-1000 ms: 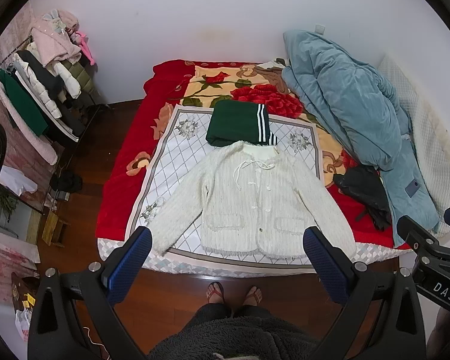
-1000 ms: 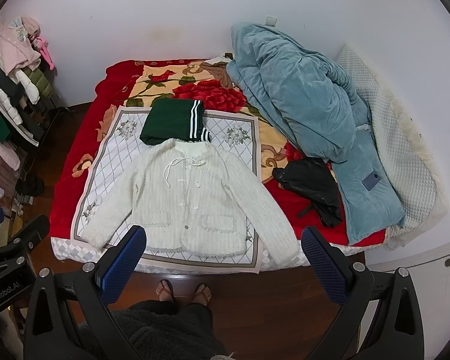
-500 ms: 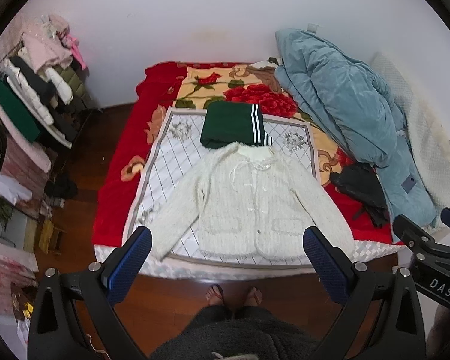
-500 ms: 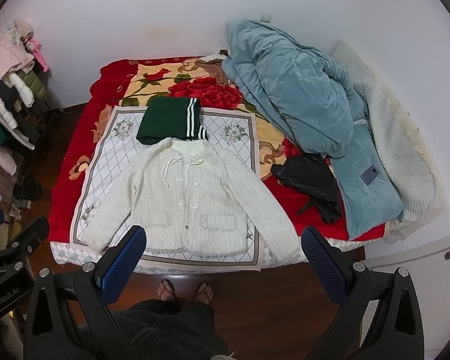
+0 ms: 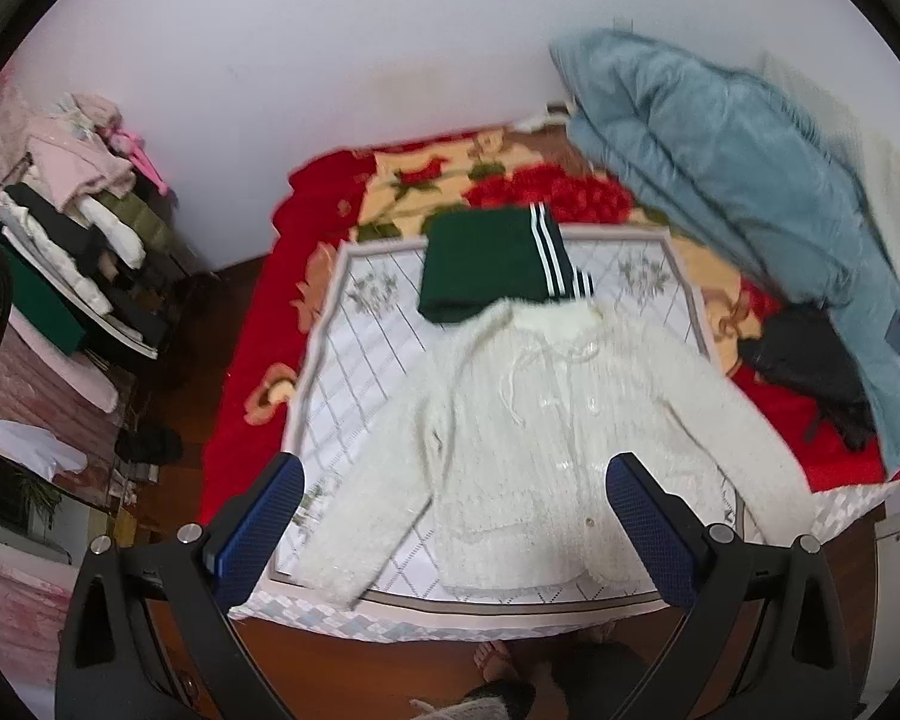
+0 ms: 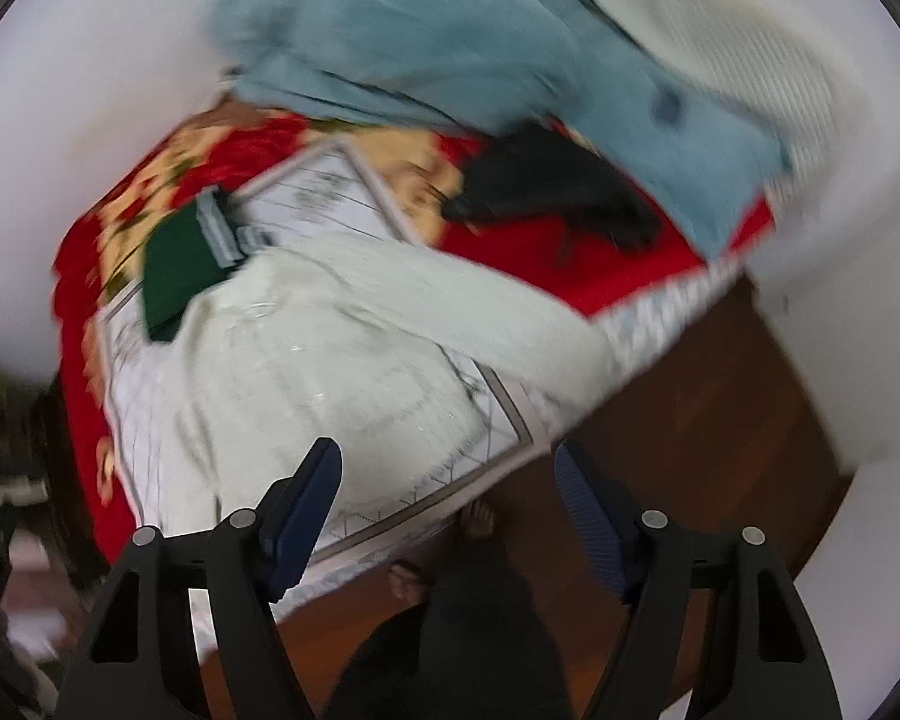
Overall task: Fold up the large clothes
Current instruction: 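Grasp the cardigan sleeve cuff with the right gripper and lift it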
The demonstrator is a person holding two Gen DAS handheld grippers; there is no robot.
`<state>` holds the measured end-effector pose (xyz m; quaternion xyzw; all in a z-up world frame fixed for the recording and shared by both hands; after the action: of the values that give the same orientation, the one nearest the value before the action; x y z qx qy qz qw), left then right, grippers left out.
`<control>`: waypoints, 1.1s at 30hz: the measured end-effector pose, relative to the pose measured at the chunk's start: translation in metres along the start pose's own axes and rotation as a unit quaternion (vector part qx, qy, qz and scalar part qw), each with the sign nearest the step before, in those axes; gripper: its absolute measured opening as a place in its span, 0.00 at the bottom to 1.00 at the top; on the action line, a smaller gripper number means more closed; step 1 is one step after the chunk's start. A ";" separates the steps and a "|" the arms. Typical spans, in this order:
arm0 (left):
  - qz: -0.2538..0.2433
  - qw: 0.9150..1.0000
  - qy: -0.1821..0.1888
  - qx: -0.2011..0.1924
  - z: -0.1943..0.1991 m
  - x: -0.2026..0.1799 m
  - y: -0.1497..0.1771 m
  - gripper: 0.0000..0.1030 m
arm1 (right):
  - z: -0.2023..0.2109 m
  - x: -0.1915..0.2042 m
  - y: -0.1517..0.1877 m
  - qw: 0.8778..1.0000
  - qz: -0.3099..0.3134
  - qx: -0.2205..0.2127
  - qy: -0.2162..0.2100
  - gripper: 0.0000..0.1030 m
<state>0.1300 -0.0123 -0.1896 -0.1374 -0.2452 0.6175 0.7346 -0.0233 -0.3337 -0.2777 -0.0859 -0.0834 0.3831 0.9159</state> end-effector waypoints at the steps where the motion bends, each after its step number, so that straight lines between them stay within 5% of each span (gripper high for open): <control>1: 0.001 1.000 -0.003 0.010 -0.017 -0.008 0.002 1.00 | -0.030 -0.018 -0.003 0.999 -0.035 0.017 -0.010 0.73; 8: -0.004 0.997 -0.034 0.065 -0.124 -0.070 0.011 1.00 | -0.225 -0.079 -0.007 0.971 -0.184 0.115 -0.097 0.73; 10: -0.004 0.995 -0.043 0.085 -0.155 -0.089 0.018 1.00 | -0.288 -0.092 -0.002 0.956 -0.229 0.146 -0.114 0.73; 13: -0.009 0.991 -0.052 0.119 -0.198 -0.113 0.033 1.00 | -0.378 -0.120 0.013 0.917 -0.326 0.179 -0.146 0.73; 20: -0.042 0.981 -0.055 0.179 -0.280 -0.164 0.065 1.00 | -0.500 -0.181 0.019 0.851 -0.482 0.117 -0.174 0.73; 22: -0.046 0.981 -0.050 0.183 -0.298 -0.181 0.063 1.00 | -0.492 -0.195 0.006 0.846 -0.502 0.049 -0.171 0.40; 24: -0.049 0.983 -0.041 0.175 -0.309 -0.197 0.058 1.00 | -0.472 -0.198 -0.013 0.853 -0.490 -0.015 -0.179 0.35; 26: -0.047 0.985 -0.029 0.166 -0.317 -0.212 0.053 1.00 | -0.461 -0.192 -0.034 0.874 -0.449 -0.052 -0.177 0.35; 28: -0.044 0.985 -0.020 0.168 -0.327 -0.226 0.051 1.00 | -0.476 -0.187 -0.040 0.885 -0.428 -0.044 -0.180 0.41; 30: -0.032 0.983 -0.006 0.178 -0.339 -0.238 0.051 1.00 | -0.504 -0.187 -0.040 0.873 -0.442 -0.021 -0.204 0.55; 33: -0.032 0.981 0.002 0.191 -0.352 -0.251 0.054 1.00 | -0.519 -0.187 -0.044 0.846 -0.480 -0.032 -0.231 0.64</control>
<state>0.2420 -0.2103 -0.5613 0.0121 -0.1250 0.6288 0.7673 -0.0087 -0.5464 -0.7886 0.0267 -0.3354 -0.0982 0.9365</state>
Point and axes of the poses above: each gripper's, at about its wrist camera, not at the fingertips, and z roughly against the way its jaws point, x to its left, y to its underside, the point moved 5 cm from there along -z, roughly the way its jaws point, and after that the axes turned 3 degrees about -z, right-handed, at the moved point
